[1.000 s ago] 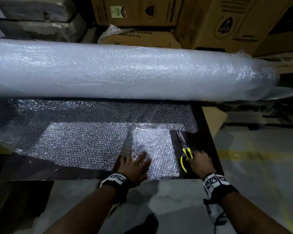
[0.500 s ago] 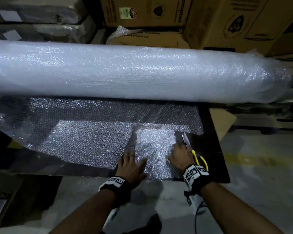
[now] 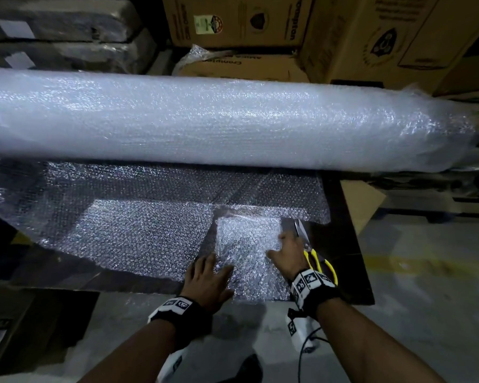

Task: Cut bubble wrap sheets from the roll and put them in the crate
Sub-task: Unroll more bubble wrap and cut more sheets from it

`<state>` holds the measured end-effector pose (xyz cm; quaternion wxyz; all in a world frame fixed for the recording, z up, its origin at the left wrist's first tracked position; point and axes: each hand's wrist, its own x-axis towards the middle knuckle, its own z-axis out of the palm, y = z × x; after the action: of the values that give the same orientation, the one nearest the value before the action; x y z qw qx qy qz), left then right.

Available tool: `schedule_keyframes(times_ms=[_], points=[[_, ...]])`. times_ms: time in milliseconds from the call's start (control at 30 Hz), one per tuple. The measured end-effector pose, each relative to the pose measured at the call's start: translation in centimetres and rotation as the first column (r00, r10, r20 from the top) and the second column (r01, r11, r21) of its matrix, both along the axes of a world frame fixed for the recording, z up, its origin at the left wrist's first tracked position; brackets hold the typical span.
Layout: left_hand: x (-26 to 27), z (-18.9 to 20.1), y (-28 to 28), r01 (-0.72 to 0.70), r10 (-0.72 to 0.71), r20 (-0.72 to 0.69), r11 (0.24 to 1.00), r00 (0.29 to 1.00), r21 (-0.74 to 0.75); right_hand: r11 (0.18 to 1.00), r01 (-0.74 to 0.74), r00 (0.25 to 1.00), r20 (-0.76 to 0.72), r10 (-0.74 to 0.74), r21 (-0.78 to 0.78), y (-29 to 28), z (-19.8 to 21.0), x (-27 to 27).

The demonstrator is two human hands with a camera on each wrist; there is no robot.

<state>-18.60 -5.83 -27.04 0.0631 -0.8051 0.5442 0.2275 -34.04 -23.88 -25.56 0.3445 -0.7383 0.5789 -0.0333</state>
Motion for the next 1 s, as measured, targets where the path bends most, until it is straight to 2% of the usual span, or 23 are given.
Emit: schedule_keyframes(times_ms=[233,400,600,733,867,1000], points=[[-0.2,0.3,0.0,0.001,-0.001,-0.013,1.0,1.0,0.014,0.998,-0.045,0.98,-0.198,0.036,-0.038,0.7,-0.4,0.5],[0.1,0.2,0.7,-0.004,0.005,-0.017,1.0,1.0,0.013,0.999,0.02,0.984,-0.175,-0.012,0.039,0.8,0.0,1.3],[0.2,0.2,1.6,-0.009,0.01,-0.044,1.0,0.999,0.012,0.996,0.032,0.996,-0.087,-0.025,0.08,0.9,-0.7,1.5],[0.3,0.2,1.7,-0.007,0.008,-0.042,1.0,0.999,0.012,0.991,0.051,0.995,0.077,-0.06,0.12,0.9,-0.7,1.5],[0.3,0.0,1.8,-0.002,0.002,-0.061,1.0,0.998,0.001,0.971,0.107,0.95,0.268,-0.163,0.211,0.6,-0.6,1.6],[0.5,0.0,2.0,-0.031,0.029,-0.061,0.999,0.998,-0.042,0.98,0.045,0.923,0.366,-0.114,0.192,0.5,1.3,1.6]])
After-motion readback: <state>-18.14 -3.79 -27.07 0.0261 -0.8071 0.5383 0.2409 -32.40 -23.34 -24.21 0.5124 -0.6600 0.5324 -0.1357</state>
